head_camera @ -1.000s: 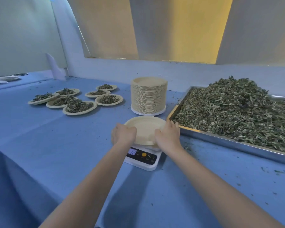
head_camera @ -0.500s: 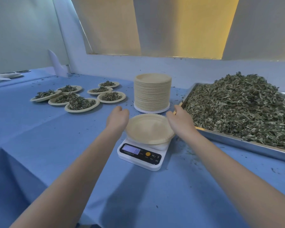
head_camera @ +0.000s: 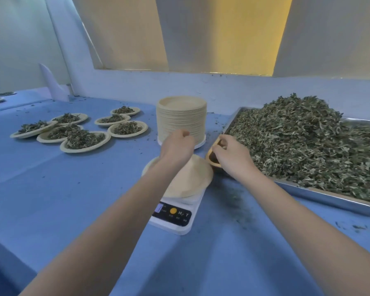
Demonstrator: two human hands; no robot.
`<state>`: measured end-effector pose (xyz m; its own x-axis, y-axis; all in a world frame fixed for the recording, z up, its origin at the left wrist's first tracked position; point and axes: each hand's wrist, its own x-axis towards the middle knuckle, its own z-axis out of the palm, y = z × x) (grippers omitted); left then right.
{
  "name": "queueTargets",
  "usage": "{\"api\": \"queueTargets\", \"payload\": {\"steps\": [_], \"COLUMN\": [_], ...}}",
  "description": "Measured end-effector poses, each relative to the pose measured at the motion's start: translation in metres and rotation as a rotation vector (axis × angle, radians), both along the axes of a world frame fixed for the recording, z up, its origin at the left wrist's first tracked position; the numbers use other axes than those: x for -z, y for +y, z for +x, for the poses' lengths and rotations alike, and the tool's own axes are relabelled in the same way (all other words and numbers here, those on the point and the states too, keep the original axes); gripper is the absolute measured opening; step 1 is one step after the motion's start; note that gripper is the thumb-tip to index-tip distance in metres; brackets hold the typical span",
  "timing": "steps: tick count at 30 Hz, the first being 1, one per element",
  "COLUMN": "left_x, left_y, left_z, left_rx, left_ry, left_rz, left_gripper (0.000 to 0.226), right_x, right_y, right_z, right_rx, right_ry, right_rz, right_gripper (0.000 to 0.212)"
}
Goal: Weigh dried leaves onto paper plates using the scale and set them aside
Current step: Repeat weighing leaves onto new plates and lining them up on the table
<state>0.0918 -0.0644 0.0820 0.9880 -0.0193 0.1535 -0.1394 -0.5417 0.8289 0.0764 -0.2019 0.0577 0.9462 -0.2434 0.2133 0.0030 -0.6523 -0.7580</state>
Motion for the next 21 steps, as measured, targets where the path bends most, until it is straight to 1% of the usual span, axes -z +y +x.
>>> {"api": "queueTargets", "payload": {"steps": [1,4,6,8,11,14,15,17,18,19,21], "left_x": [-0.003,-0.006,-0.004,0.0,0.005,0.008,0.01,0.011,0.01,0.01,0.01], "left_y": [-0.016,-0.065,-0.093,-0.113,-0.123,-0.11,-0.103,-0.084,-0.073,-0.061,-0.035], "left_z": [0.001,0.005,0.005,0.005,0.008,0.009,0.009,0.01,0.01,0.01,0.009], "left_rx": [0.046,0.159,0.222,0.275,0.282,0.251,0.233,0.184,0.158,0.139,0.104], "left_ry": [0.001,0.015,0.04,0.05,0.044,0.058,0.05,0.019,0.007,0.003,0.02], "left_rz": [0.008,0.041,0.053,0.067,0.062,0.059,0.056,0.052,0.053,0.051,0.029], "left_gripper": [0.031,0.038,0.038,0.038,0.035,0.042,0.04,0.031,0.028,0.029,0.032], "right_x": [-0.003,-0.009,-0.01,-0.009,-0.003,0.004,0.005,0.006,0.005,0.004,0.003], "right_y": [-0.01,-0.044,-0.065,-0.077,-0.076,-0.06,-0.054,-0.04,-0.034,-0.029,-0.018], "right_z": [0.001,-0.002,-0.007,-0.013,-0.018,-0.023,-0.024,-0.023,-0.021,-0.02,-0.02], "right_rx": [0.019,0.094,0.116,0.072,-0.061,-0.19,-0.223,-0.274,-0.297,-0.334,-0.418], "right_ry": [-0.01,-0.042,-0.015,0.024,0.057,0.062,0.049,0.033,0.042,0.061,0.119], "right_rz": [-0.023,-0.102,-0.118,-0.156,-0.209,-0.122,-0.087,-0.024,-0.013,-0.028,-0.127], "right_gripper": [0.049,0.046,0.042,0.036,0.033,0.044,0.047,0.044,0.049,0.058,0.084]}}
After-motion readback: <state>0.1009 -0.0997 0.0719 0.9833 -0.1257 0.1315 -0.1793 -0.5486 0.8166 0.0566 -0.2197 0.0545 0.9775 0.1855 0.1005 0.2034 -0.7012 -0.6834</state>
